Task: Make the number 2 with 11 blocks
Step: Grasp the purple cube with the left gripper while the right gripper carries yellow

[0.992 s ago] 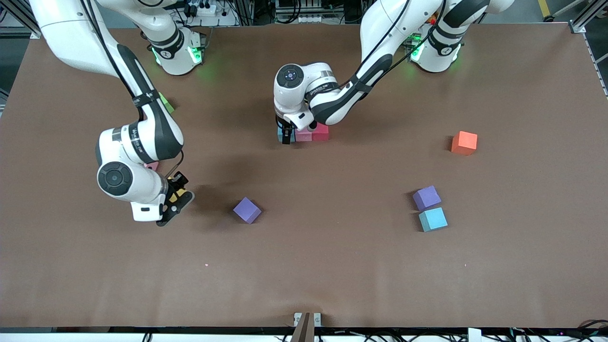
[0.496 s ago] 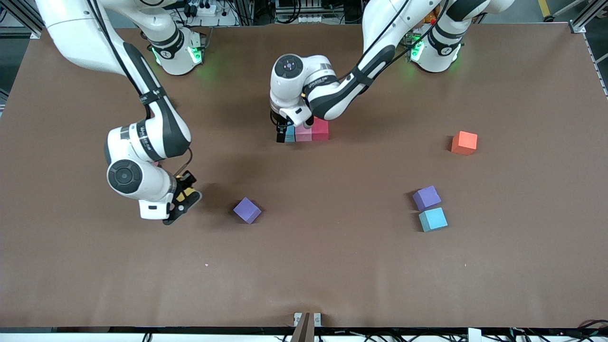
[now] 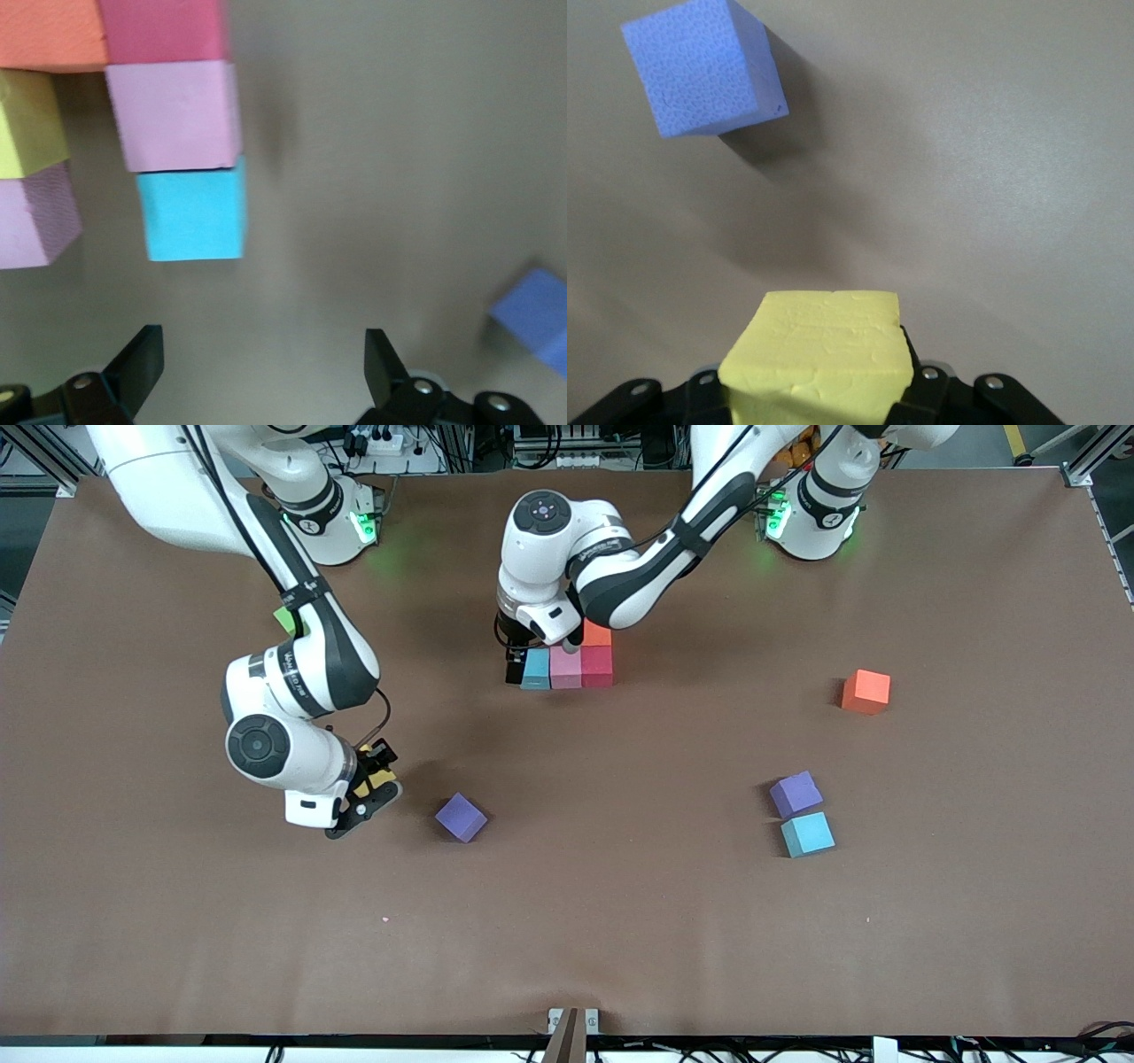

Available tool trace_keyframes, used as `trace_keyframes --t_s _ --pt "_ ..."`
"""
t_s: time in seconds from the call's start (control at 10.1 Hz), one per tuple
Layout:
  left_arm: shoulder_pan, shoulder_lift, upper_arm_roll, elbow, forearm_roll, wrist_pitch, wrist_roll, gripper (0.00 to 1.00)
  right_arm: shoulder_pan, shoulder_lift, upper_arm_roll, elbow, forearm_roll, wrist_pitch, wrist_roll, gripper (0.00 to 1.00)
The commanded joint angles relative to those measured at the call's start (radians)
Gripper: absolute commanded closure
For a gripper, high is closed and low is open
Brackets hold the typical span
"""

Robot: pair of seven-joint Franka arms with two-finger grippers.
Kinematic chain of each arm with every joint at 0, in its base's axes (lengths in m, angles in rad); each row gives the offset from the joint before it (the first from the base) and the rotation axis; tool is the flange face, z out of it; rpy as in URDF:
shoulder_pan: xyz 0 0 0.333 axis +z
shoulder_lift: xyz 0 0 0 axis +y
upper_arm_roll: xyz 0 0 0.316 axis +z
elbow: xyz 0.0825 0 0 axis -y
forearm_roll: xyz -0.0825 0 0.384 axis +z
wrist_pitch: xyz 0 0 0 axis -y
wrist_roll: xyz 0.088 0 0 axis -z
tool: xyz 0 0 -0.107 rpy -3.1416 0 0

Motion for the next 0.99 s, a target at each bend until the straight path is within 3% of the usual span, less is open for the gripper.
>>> trace_keyframes --t_s 0.0,0.3,0.69,0.89 --pt "0.082 -0.094 -0.009 -0.022 0.048 -0.029 -0.043 0.0 -0.006 -0.071 0.0 -0.08 0.032 0.016 0.034 0.75" --pt "0.258 -0.105 -0.021 -0.012 0.018 -0.04 0.269 0.0 0.029 -0.119 0.01 -0.185 0.037 0.113 0.187 0.75" --pt "0.466 -0.065 -0.019 -0.009 -0.029 -0.043 0.85 0.0 0.175 -0.096 0.023 -0.185 0.126 0.185 0.526 0.74" --pt "0.545 -0.044 -0.016 -0.009 -0.029 -0.133 1.158 0.0 0.242 -0.08 0.023 -0.182 0.132 0.222 0.658 0.74"
